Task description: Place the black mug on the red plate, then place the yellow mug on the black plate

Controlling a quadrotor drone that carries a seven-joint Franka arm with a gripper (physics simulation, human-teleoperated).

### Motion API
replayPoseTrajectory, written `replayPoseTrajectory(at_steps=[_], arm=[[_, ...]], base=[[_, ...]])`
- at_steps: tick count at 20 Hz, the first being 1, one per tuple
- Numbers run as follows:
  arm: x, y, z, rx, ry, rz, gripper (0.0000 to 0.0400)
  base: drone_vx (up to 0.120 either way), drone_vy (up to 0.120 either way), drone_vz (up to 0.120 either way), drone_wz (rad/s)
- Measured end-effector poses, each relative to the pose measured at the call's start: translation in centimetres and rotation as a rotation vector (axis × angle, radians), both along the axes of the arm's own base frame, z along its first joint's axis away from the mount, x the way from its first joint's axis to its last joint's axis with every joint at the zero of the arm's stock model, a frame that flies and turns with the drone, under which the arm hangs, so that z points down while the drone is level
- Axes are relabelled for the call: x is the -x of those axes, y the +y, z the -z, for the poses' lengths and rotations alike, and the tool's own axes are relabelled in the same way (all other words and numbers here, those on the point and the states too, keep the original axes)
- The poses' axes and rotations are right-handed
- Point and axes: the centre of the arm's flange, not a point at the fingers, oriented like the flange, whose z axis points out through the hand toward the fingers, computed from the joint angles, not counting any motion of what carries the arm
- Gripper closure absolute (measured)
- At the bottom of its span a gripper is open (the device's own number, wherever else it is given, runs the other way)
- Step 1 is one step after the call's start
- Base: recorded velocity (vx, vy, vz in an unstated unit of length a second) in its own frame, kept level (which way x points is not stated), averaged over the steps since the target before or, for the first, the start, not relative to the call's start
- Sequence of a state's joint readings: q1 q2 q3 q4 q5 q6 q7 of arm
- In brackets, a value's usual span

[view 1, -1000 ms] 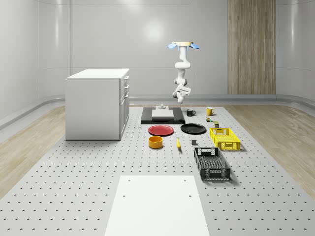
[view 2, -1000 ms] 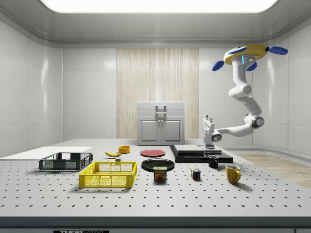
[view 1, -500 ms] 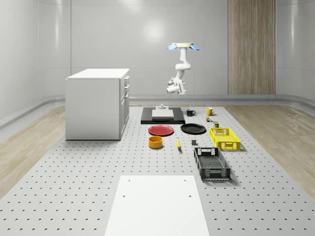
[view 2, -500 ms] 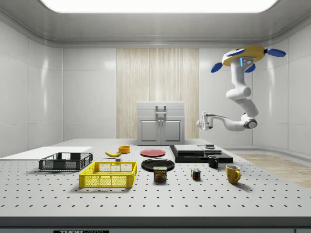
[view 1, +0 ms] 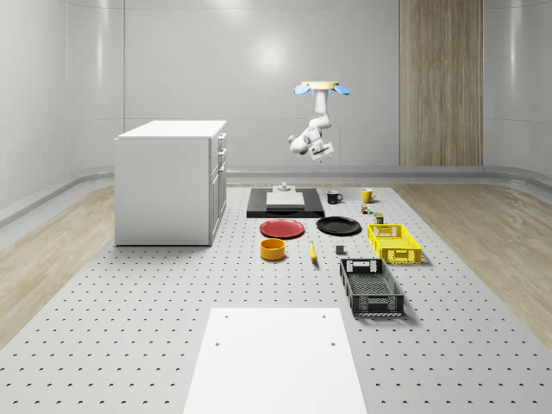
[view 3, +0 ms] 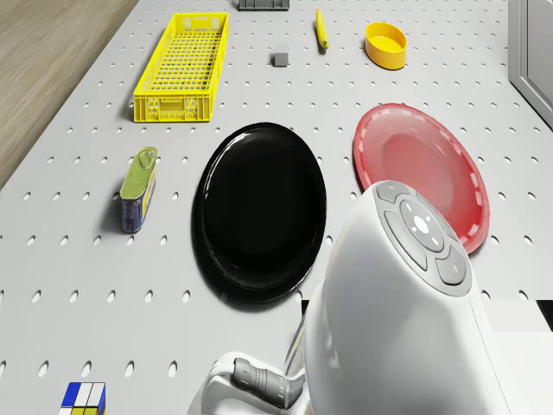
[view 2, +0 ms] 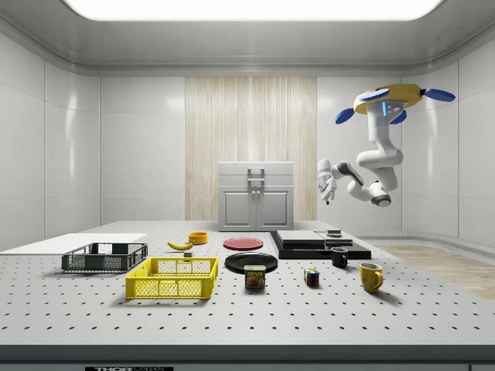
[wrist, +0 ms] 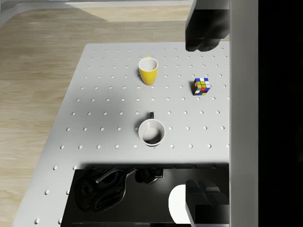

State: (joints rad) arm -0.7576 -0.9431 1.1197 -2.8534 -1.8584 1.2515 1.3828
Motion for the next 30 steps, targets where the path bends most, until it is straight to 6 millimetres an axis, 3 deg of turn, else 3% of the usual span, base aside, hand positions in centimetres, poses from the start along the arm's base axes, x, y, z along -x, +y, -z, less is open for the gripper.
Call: replayPoseTrajectory(at_steps=[5,12,30], arm=[[0.0,-1.9,0.5,0.197,0.004,0.006,0.0000],[0.0,-2.8,0.6,0.295,0.008,0.008,0.0000],[0.0,-3.2,0.7,0.332,0.009,0.008,0.0000]], base=[[-0.072,0.000,-0.120,0.000],[-0.120,0.000,-0.120,0.000],[0.004,0.018,-0.120,0.000]])
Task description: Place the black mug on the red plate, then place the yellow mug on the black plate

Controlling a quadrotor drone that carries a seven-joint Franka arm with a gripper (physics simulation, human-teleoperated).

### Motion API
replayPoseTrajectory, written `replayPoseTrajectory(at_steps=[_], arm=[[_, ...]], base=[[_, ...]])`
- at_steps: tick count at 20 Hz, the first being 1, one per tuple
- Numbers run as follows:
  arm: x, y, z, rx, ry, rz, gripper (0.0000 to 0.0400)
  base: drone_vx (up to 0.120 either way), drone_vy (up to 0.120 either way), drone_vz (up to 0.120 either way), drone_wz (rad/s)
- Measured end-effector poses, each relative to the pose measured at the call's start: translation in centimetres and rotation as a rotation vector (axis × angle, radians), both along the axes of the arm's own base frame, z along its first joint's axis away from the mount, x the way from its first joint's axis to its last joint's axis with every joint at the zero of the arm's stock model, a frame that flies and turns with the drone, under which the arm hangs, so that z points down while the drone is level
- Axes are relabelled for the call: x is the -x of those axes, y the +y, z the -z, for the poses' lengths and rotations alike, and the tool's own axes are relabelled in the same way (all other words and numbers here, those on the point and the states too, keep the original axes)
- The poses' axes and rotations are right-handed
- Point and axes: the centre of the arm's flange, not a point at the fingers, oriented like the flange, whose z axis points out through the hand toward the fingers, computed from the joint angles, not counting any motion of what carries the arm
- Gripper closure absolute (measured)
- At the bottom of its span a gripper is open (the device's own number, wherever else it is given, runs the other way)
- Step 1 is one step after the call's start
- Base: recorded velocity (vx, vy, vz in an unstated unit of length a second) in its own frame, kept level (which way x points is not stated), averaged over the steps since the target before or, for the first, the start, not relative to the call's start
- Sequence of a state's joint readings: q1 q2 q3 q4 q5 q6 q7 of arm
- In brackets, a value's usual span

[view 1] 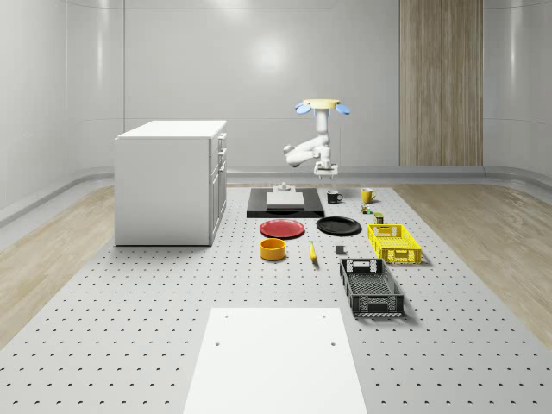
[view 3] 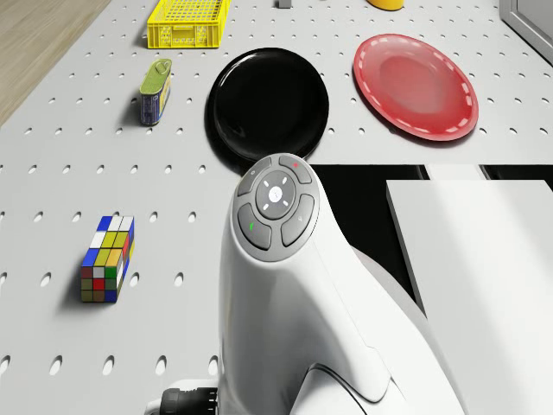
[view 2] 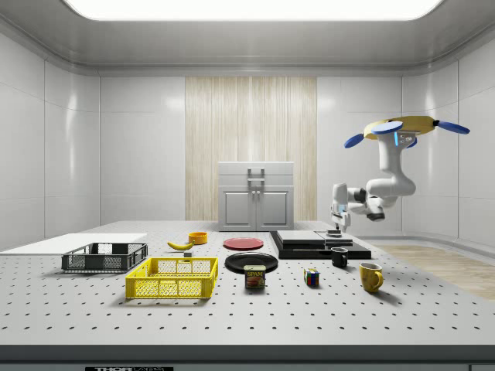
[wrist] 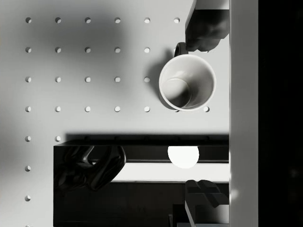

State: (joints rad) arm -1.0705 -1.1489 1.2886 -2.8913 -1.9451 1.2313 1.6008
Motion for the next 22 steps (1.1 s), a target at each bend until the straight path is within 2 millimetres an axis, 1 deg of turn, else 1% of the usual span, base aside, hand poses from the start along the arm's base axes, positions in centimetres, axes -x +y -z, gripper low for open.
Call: replayPoseTrajectory(at_steps=[2,7,9,11,14,18,22], arm=[[0.0,0.0,0.0,0.000,0.000,0.000,0.0000],[0.0,0.0,0.0,0.001,0.000,0.000,0.0000],[0.0,0.0,0.0,0.001,0.000,0.000,0.0000],[0.0,0.0,0.0,0.001,0.000,0.000,0.0000],[0.0,0.0,-0.3,0.001,0.000,0.000,0.0000],[0.0,0.0,-1.5,0.001,0.000,0.000,0.0000],[0.0,-0.4,-2.2,0.001,0.000,0.000,0.0000]], base=[[0.100,0.000,-0.120,0.000],[0.000,0.000,-0.120,0.000],[0.120,0.000,-0.120,0.000],[0.040,0.000,-0.100,0.000],[0.000,0.000,0.000,0.000],[0.000,0.000,0.000,0.000],[0.000,0.000,0.000,0.000]])
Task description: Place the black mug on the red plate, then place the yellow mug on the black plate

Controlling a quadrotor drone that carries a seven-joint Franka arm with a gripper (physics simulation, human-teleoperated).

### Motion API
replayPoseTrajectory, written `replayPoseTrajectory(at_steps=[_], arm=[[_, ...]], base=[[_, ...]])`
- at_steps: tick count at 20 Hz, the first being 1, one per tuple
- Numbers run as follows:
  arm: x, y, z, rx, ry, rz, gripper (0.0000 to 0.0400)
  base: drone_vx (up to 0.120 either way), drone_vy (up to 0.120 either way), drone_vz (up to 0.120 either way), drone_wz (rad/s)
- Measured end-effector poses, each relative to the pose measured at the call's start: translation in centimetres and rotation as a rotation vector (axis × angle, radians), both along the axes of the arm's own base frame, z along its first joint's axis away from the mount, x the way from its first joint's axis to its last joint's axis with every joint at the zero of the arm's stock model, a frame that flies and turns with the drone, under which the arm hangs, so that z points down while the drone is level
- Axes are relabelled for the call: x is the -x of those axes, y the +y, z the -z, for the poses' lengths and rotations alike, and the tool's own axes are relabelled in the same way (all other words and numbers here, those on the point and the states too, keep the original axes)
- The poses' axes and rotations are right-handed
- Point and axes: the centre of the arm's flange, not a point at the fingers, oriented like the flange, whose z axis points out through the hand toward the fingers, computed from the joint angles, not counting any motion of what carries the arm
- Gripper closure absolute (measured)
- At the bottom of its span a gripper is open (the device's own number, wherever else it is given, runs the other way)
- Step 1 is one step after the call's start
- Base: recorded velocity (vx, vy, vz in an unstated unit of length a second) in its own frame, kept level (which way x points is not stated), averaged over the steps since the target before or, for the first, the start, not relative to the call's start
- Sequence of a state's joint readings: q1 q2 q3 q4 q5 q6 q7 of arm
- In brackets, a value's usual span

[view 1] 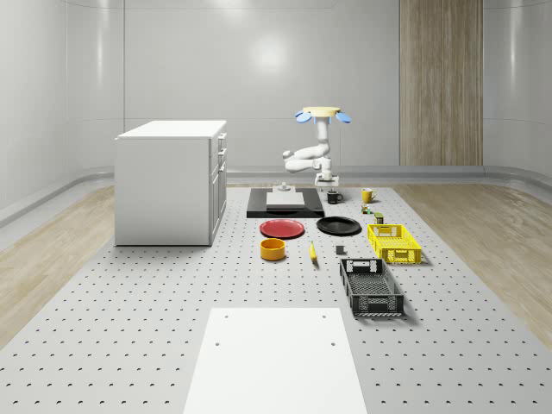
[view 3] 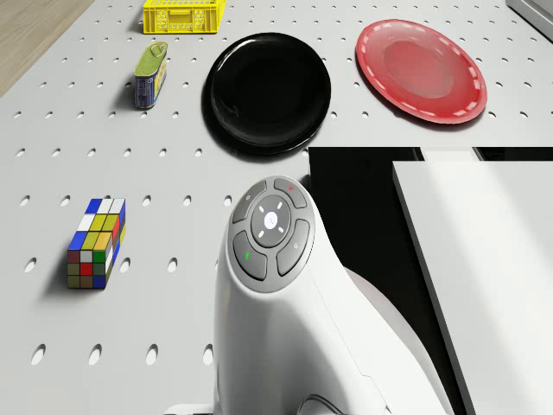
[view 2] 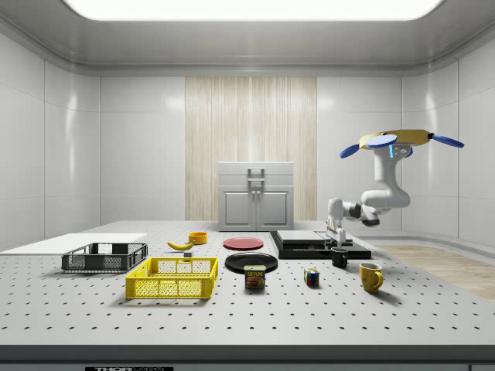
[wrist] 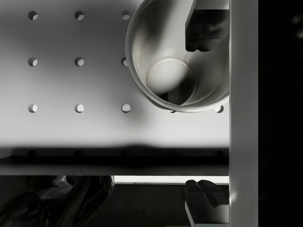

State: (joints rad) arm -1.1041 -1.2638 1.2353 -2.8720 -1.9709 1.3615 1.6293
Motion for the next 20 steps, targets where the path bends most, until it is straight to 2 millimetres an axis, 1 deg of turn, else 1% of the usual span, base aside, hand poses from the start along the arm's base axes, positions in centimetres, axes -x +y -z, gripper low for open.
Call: replayPoseTrajectory(at_steps=[10,14,15,16,17,18,20], arm=[[0.0,-0.3,-1.8,0.000,0.000,0.000,0.0000],[0.0,-0.3,-2.3,0.000,0.000,0.000,0.0000],[0.0,-0.3,-2.3,0.000,0.000,0.000,0.0044],[0.0,-0.3,-2.4,0.000,0.000,0.000,0.0099],[0.0,-0.3,-2.4,0.000,0.000,0.000,0.0141],[0.0,-0.3,-2.4,0.000,0.000,0.000,0.0174],[0.0,-0.3,-2.5,0.000,0.000,0.000,0.0220]], base=[[0.000,0.000,0.000,0.000],[0.000,0.000,0.000,0.000],[0.000,0.000,0.000,0.000],[0.000,0.000,0.000,0.000],[0.000,0.000,0.000,0.000],[0.000,0.000,0.000,0.000],[0.000,0.000,0.000,0.000]])
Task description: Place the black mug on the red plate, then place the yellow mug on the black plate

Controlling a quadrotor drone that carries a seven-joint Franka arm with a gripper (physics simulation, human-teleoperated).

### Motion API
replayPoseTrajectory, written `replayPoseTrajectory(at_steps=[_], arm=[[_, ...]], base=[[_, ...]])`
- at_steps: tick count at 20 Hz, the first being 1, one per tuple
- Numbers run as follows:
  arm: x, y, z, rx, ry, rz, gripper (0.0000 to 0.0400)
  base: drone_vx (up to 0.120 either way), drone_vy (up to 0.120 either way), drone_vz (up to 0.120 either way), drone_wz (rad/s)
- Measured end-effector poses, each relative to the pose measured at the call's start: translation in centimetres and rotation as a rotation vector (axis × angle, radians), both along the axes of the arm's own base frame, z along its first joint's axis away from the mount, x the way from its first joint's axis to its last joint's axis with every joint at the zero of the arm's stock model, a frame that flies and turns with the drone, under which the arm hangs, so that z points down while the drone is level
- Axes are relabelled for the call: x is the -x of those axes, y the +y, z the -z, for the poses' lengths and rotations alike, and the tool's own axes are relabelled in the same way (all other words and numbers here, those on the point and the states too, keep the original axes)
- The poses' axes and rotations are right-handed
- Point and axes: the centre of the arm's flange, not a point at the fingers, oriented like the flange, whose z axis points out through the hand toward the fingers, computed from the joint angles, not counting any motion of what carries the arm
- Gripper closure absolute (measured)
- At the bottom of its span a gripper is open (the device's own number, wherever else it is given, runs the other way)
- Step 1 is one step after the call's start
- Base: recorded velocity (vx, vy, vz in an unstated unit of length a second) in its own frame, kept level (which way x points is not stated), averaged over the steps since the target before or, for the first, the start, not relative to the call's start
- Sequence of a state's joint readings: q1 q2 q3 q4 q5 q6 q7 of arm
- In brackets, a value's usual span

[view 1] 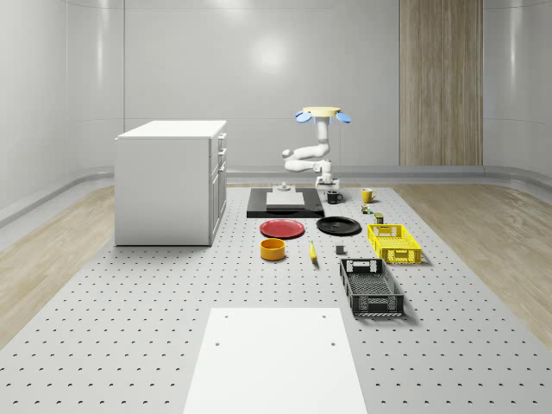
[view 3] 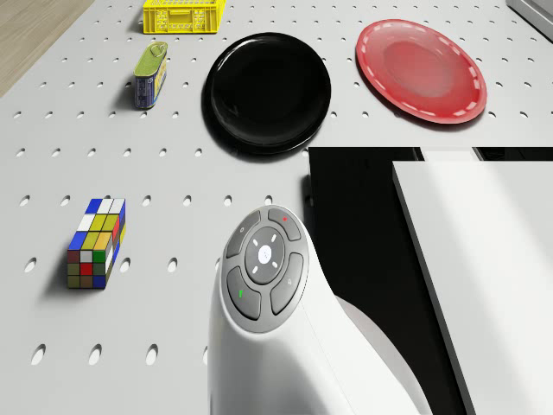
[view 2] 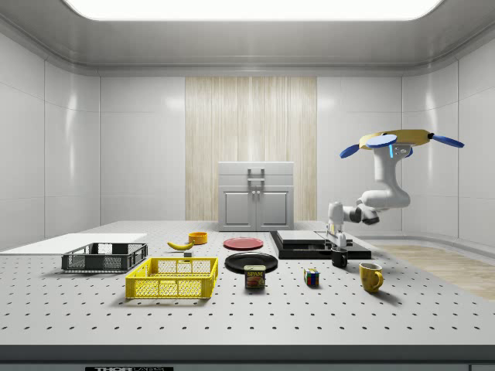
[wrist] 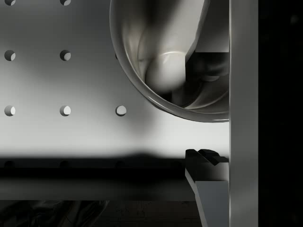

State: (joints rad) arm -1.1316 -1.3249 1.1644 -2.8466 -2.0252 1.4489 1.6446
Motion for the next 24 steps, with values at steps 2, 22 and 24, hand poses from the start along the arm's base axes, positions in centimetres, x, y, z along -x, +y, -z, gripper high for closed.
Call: replayPoseTrajectory(at_steps=[2,22,24], arm=[[0.0,0.0,0.0,0.000,0.000,0.000,0.0247],[0.0,0.0,3.3,0.000,0.000,0.000,0.0290],[0.0,0.0,3.4,0.000,0.000,0.000,0.0290]], base=[[0.000,0.000,0.000,0.000],[0.018,-0.022,0.074,0.000],[0.120,-0.120,0.120,0.000]])
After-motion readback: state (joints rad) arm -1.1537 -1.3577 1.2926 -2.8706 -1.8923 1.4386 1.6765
